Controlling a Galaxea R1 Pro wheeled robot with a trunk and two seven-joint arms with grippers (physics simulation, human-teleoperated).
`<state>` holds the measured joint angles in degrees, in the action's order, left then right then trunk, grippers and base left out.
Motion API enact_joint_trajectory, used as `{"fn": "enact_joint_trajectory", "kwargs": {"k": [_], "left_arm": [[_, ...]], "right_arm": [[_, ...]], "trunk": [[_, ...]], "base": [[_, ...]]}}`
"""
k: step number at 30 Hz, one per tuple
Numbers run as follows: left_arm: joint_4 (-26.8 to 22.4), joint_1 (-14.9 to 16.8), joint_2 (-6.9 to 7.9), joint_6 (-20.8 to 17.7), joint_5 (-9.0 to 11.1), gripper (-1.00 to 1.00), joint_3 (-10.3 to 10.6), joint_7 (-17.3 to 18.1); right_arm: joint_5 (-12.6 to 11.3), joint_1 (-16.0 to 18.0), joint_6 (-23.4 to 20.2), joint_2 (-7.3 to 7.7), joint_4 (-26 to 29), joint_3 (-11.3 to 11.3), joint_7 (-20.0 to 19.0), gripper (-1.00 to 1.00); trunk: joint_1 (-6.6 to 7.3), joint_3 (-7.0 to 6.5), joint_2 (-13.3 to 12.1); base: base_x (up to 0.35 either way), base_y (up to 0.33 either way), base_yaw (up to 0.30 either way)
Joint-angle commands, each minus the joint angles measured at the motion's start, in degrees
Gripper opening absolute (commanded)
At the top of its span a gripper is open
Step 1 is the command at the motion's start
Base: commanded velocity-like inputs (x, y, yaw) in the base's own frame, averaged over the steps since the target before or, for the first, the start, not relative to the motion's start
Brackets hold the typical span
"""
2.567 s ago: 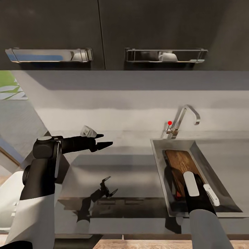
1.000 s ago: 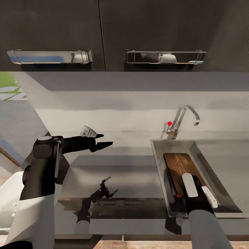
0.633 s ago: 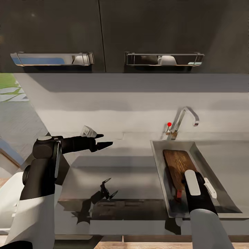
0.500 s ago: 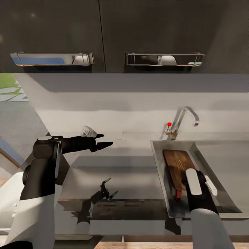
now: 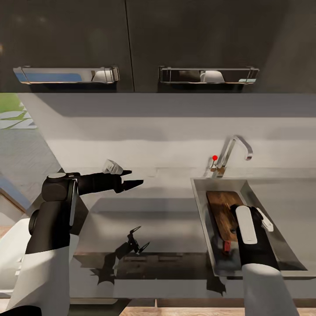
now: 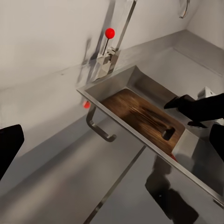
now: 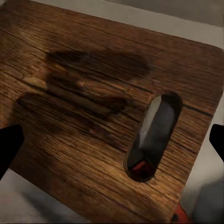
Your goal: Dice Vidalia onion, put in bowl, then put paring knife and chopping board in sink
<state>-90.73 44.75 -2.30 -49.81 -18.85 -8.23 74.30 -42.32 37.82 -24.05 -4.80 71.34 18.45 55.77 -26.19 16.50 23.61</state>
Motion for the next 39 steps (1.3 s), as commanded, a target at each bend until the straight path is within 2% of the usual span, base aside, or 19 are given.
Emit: {"fn": "enact_joint_trajectory", "kwargs": {"k": [1,3,6,9,11,16,21,22,23,25,26,29,30,34,35,39], "left_arm": [[-0.06,0.07,-0.07,-0.55,-0.57,1.0,-0.12,0.58],[-0.06,0.07,-0.07,-0.55,-0.57,1.0,-0.12,0.58],[-0.06,0.07,-0.07,-0.55,-0.57,1.0,-0.12,0.58],[-0.06,0.07,-0.07,-0.55,-0.57,1.0,-0.12,0.58],[-0.06,0.07,-0.07,-0.55,-0.57,1.0,-0.12,0.58],[-0.06,0.07,-0.07,-0.55,-0.57,1.0,-0.12,0.58],[-0.06,0.07,-0.07,-0.55,-0.57,1.0,-0.12,0.58],[-0.06,0.07,-0.07,-0.55,-0.57,1.0,-0.12,0.58],[-0.06,0.07,-0.07,-0.55,-0.57,1.0,-0.12,0.58],[-0.06,0.07,-0.07,-0.55,-0.57,1.0,-0.12,0.58],[-0.06,0.07,-0.07,-0.55,-0.57,1.0,-0.12,0.58],[-0.06,0.07,-0.07,-0.55,-0.57,1.0,-0.12,0.58],[-0.06,0.07,-0.07,-0.55,-0.57,1.0,-0.12,0.58],[-0.06,0.07,-0.07,-0.5,-0.57,1.0,0.89,0.51],[-0.06,0.07,-0.07,-0.49,-0.57,1.0,1.2,0.49],[-0.06,0.07,-0.07,-0.48,-0.57,1.0,2.63,0.36]], "right_arm": [[-0.13,0.06,-1.24,-0.04,0.47,0.02,0.22,1.0],[-0.17,0.06,-3.21,-0.04,1.55,-0.52,0.16,1.0],[-0.19,0.06,-7.52,-0.04,3.7,-3.16,-1.28,1.0],[-0.16,0.06,-11.0,-0.04,4.61,-4.58,-4.75,1.0],[-0.14,0.06,-12.19,-0.02,4.86,-4.88,-6.93,1.0],[-0.13,0.06,-14.04,0.32,5.55,-5.05,-8.79,1.0],[-0.13,0.06,-17.54,1.93,8.48,-5.21,-11.88,1.0],[-0.13,0.06,-18.92,2.59,9.17,-5.31,-13.81,1.0],[-0.1,0.06,-20.9,3.96,9.91,-5.41,-18.01,1.0],[-0.07,0.06,-22.06,5.52,10.31,-5.5,-22.17,1.0],[-0.06,0.06,-22.31,6.08,10.39,-5.52,-23.44,1.0],[-0.05,0.06,-23.04,10.23,10.7,-5.59,-29.97,1.0],[-0.04,0.06,-23.1,10.87,10.82,-5.6,-30.84,1.0],[-0.04,0.06,-23.22,15.39,12.61,-6.23,-37.95,1.0],[-0.04,0.06,-23.22,15.9,12.75,-6.42,-38.97,1.0],[0.0,0.06,-23.18,19.23,13.23,-8.37,-46.95,1.0]], "trunk": [[-0.04,0.11,0.11],[-0.04,0.11,0.11],[-0.04,0.09,0.11],[-0.04,-0.03,0.11],[-0.04,-0.18,0.11],[-0.04,-0.59,0.11],[-0.04,-1.02,0.11],[-0.04,-1.1,0.11],[-0.04,-1.16,0.11],[-0.04,-1.27,0.11],[-0.04,-1.32,0.11],[-0.04,-1.46,0.11],[-0.04,-1.5,0.11],[-0.04,-1.76,0.11],[-0.04,-1.85,0.11],[-0.04,-2.2,0.11]], "base": [[0.0,0.0,0.0],[0.0,0.0,0.0],[0.0,0.0,0.0],[-0.042,0.0,0.0],[-0.202,0.0,0.0],[-0.293,0.0,0.0],[-0.293,0.0,0.0],[-0.241,0.0,0.0],[-0.188,0.0,0.0],[-0.146,0.0,0.0],[-0.106,0.0,0.0],[-0.046,0.0,0.0],[-0.03,0.0,0.0],[-0.164,0.0,0.0],[-0.265,0.0,0.0],[-0.308,0.0,0.0]]}}
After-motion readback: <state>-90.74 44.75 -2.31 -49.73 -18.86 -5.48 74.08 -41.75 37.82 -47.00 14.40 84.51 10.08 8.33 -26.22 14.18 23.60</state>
